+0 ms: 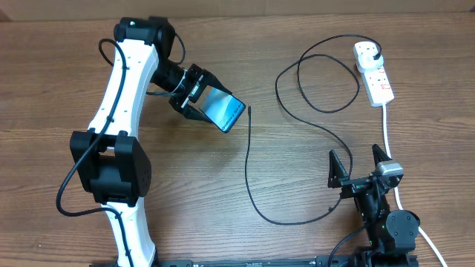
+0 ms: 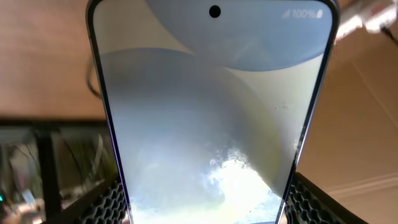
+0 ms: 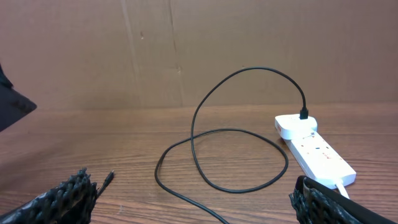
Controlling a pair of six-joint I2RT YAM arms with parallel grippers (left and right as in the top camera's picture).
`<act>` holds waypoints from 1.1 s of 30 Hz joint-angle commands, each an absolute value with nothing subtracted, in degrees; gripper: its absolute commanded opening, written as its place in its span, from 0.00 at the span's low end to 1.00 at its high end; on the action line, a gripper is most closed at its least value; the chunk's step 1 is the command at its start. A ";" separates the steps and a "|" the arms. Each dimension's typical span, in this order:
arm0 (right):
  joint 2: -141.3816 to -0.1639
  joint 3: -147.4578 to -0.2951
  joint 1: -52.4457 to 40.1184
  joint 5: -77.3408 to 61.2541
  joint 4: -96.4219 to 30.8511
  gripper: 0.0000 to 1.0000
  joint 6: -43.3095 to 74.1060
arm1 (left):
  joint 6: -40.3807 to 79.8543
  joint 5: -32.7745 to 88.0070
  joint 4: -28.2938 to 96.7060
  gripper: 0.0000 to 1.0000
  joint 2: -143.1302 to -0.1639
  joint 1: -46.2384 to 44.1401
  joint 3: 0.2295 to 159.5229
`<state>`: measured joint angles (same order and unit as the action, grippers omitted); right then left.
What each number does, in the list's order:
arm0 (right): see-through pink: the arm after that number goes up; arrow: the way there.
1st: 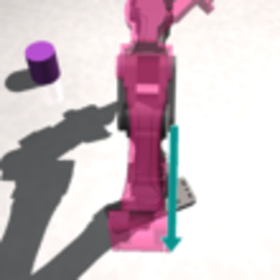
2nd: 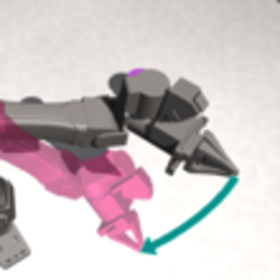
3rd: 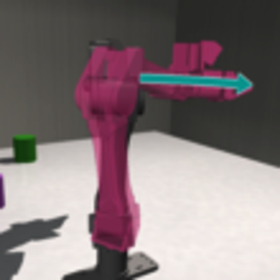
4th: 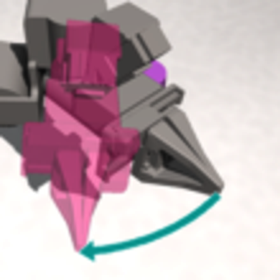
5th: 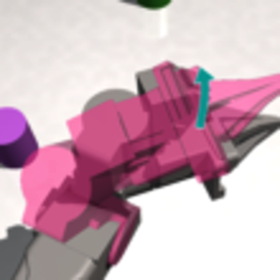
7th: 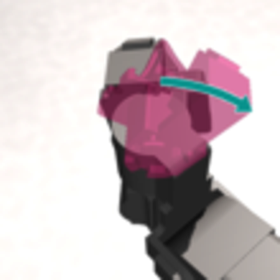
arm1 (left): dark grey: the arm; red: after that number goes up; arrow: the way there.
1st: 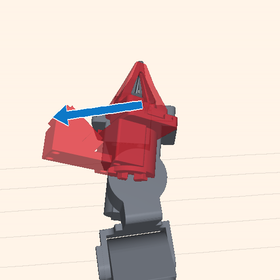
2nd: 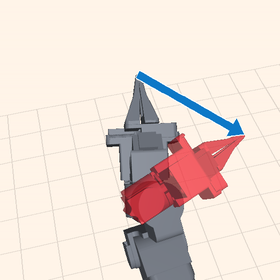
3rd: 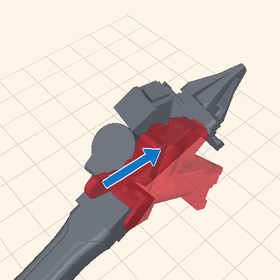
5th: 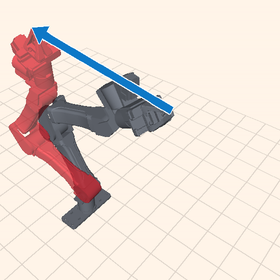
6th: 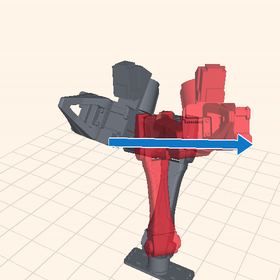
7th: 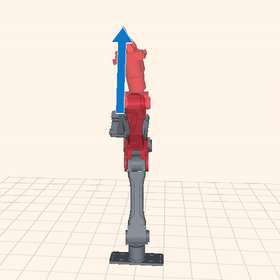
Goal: Plug charger to phone and switch on socket
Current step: 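Carry the phone toward the table center with the left gripper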
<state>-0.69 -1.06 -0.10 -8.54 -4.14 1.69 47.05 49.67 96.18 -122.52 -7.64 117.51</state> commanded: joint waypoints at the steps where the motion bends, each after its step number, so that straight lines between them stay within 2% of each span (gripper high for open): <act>1: -0.16 -0.45 -0.43 -7.94 -3.95 1.00 1.63 | 47.37 60.60 96.84 0.04 -122.54 -7.49 119.35; 8: -0.16 -0.45 -0.43 -7.94 -3.95 1.00 1.63 | 47.64 63.42 96.84 0.04 -122.54 -7.46 119.35; 17: -0.16 -0.45 -0.43 -12.01 -3.31 1.00 2.11 | 48.10 74.02 96.84 0.04 -122.54 -7.31 119.35; 27: -0.89 -0.49 -0.43 -13.87 -3.55 1.00 17.34 | 48.23 72.44 96.84 0.04 -122.54 -6.39 119.35; 33: -6.33 -4.58 -0.43 -22.55 -6.20 1.00 18.50 | 48.25 68.95 96.79 0.04 -122.54 -6.35 119.35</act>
